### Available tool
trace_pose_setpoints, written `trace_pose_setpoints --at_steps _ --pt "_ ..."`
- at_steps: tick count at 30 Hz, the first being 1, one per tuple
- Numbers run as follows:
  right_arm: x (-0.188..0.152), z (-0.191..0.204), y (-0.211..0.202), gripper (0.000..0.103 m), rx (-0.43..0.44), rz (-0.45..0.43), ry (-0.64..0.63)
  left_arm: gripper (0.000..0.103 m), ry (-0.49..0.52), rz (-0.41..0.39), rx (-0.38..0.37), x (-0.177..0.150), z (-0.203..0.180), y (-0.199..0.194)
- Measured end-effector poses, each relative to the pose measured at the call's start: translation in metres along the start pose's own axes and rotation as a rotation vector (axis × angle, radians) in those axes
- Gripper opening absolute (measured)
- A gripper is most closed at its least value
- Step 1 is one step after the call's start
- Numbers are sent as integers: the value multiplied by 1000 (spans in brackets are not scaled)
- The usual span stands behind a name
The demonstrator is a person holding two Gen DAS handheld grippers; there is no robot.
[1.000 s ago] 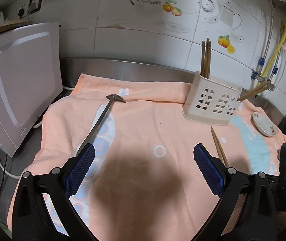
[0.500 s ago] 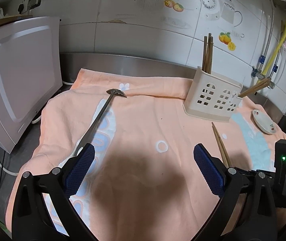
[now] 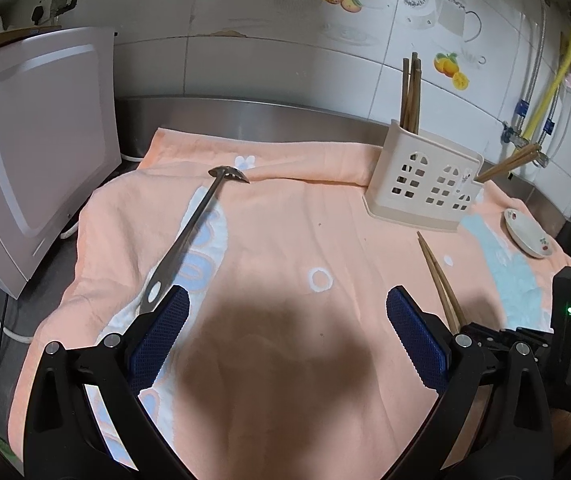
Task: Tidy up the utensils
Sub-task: 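Hold a chopstick in the right tool while the left tool moves to the other chopstick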
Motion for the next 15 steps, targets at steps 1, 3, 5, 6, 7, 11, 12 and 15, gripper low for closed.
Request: trace_pose_setpoints --at_steps 1,3,5,6,7,11,12,15 --pt "0 -1 0 9 0 -1 1 98 2 1 -2 0 -2 0" --pt "0 -3 -1 8 -1 -3 2 98 5 3 -3 -1 -3 0" --pt "-1 -5 -3 8 1 -4 3 98 10 4 -6 -1 -6 0" --pt "-1 -6 -4 8 2 -6 3 98 11 4 -7 -1 -7 0" --pt "-1 -7 -4 8 3 -7 3 98 13 5 -10 -2 -9 0" --pt "-3 -13 -6 7 7 -8 4 98 28 13 -29 -4 -20 2" --pt "-3 -14 -7 7 8 -9 5 98 33 16 -33 -5 -23 3" --pt "-3 -17 -9 7 14 -13 7 98 47 22 -54 -7 -35 6"
Point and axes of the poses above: each gripper's, at about its wrist camera, not at the fingertips, and y roughly the way its jaws point, z to its left, x to its top, the point moved 10 cm from there along y, roughly the way its jaws point, and after that the axes turned 13 degrees about y, right-handed, at the moved point
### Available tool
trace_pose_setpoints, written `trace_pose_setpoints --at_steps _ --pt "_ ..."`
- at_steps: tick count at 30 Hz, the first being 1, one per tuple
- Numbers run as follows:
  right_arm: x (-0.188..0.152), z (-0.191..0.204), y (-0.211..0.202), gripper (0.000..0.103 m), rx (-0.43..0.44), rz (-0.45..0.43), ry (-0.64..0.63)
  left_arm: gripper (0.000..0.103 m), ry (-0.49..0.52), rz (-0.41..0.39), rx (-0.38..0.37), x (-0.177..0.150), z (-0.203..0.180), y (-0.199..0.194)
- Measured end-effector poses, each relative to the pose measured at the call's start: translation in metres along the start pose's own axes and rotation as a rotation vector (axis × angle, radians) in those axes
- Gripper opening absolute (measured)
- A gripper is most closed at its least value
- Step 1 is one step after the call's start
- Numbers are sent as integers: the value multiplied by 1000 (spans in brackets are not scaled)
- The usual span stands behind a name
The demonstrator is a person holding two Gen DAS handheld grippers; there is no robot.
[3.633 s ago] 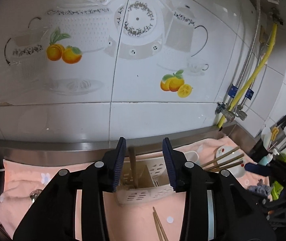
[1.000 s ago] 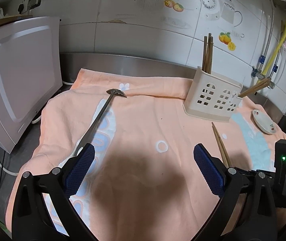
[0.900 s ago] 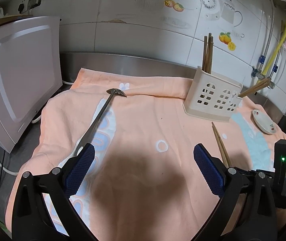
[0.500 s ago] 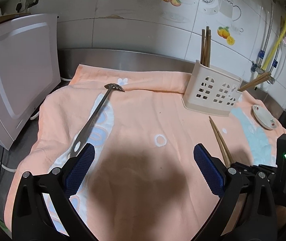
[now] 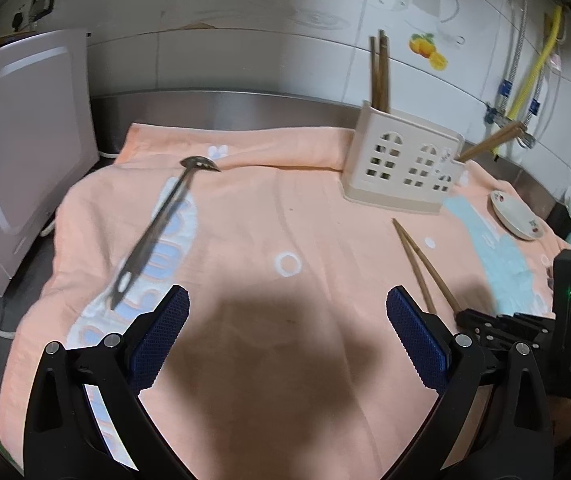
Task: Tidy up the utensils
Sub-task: 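Hold a chopstick in the right tool while the left tool moves to the other chopstick, then close the left tool on the remaining loose chopstick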
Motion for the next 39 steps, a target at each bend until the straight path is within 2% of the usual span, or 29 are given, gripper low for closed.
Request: trace_pose_setpoints --at_steps 6,13,19,24,31,39 --pt "-1 -9 -5 7 17 -7 7 98 26 18 -72 -4 -29 9" --pt "-3 -23 -14 7 32 -18 17 95 90 32 -177 -6 -80 20" --pt "-8 -33 -21 7 48 -25 24 78 112 74 -245 -14 -114 34" --pt "-10 -41 -24 7 59 -33 26 64 129 109 -273 -22 -134 46" --pt "-12 -49 -27 7 78 -34 31 39 164 152 -309 -27 -159 63" --pt "-12 -53 -26 7 99 -29 40 25 164 204 -295 -31 -169 86"
Point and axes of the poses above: each gripper's, at about its wrist camera, not at the fingertips, and y roughly the way its jaws point, z to its left, x to its top, the point moved 10 cm from there along y, roughly the way its jaws point, and after that the axes turned 13 degrees about y, right-handed, at the moved point
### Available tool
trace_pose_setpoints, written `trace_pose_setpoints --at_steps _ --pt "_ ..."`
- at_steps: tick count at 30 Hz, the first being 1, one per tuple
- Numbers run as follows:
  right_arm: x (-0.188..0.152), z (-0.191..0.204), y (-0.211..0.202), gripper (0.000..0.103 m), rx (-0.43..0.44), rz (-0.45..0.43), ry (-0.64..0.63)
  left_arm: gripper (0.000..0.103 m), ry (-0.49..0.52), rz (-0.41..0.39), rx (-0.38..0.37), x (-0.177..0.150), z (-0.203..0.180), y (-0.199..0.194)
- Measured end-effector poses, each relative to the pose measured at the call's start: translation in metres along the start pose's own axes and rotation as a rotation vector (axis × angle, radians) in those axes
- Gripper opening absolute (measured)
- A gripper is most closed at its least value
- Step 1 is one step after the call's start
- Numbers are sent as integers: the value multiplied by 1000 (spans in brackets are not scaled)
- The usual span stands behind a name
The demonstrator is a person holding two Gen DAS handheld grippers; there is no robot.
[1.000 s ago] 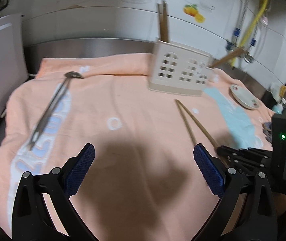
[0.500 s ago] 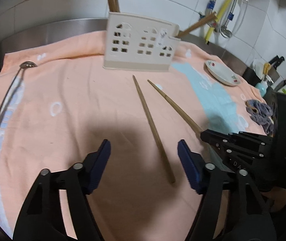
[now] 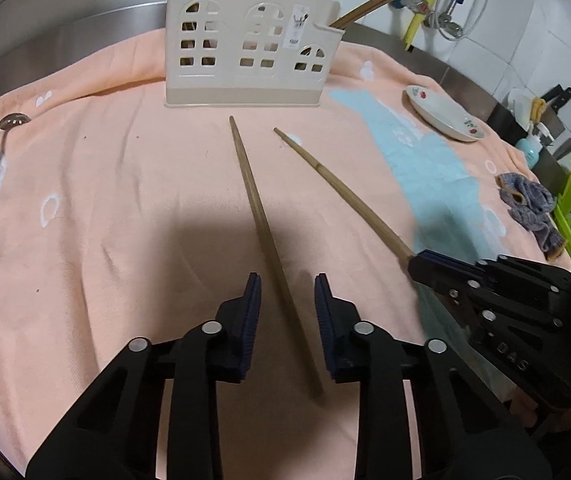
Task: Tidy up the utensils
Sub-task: 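Close the left tool on the remaining loose chopstick, then lift both held chopsticks upright and carry them over the white holder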
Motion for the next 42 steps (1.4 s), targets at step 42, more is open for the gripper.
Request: trace_pose_setpoints --at_steps 42 --pt "23 12 -38 7 42 -91 -34 5 52 -72 121 22 21 -39"
Point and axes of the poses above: each gripper's, at about its wrist camera, not at the fingertips, and y roughly the way its jaws point, z to its left, x to its top, the point moved 10 cm from there along y, roughly the way its jaws point, and after that the axes turned 13 degrees about y, right-handed, at the moved point
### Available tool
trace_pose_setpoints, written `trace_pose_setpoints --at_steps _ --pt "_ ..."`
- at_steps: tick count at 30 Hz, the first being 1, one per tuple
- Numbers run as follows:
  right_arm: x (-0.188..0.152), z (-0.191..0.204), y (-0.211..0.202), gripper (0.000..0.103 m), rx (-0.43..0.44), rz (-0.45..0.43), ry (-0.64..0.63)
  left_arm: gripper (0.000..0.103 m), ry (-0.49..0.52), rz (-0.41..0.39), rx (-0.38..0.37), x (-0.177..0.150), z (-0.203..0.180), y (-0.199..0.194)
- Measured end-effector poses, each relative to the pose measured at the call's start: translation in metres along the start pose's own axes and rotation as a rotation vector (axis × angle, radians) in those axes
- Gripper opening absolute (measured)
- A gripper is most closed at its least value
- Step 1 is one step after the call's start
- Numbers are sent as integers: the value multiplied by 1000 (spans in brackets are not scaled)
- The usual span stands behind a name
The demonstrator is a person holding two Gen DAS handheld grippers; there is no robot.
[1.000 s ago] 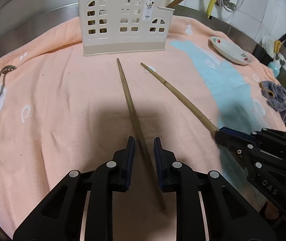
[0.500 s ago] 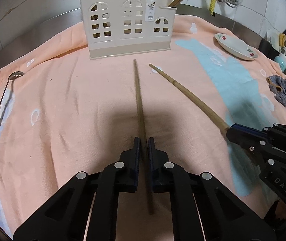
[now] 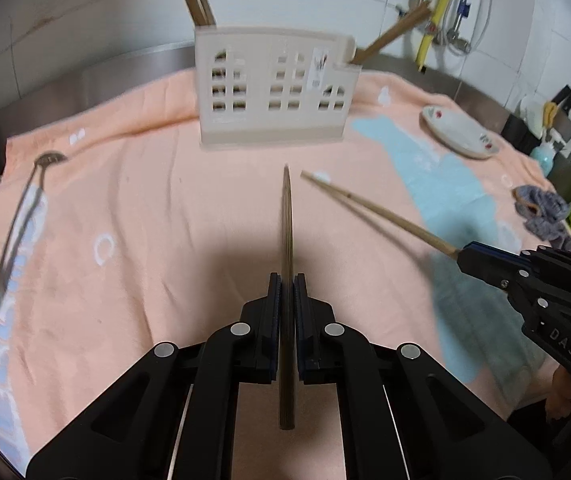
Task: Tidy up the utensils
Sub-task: 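Lift both held chopsticks upright and carry them over the white holder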
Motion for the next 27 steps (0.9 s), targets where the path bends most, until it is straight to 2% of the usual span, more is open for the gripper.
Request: trace_pose_setpoints --at_steps 8,15,20,27 --pt "45 21 -31 7 44 -82 -48 5 41 -104 6 36 4 -37" --pt "85 35 -44 7 77 -116 -93 5 24 -123 -43 58 16 -44" --pt "127 41 -52 7 85 -134 -130 5 26 -145 -87 89 22 -50" --pt "189 44 -69 7 64 -174 -176 5 60 -161 -78 131 30 -53"
Point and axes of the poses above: each gripper's, at about its wrist camera, not at the fingertips, and y roughly the way its jaws point, z to its left, x to its top, the point moved 10 cm from there along y, roughly the way its jaws point, and after that the axes turned 13 degrees about y, right-handed, at the moved point
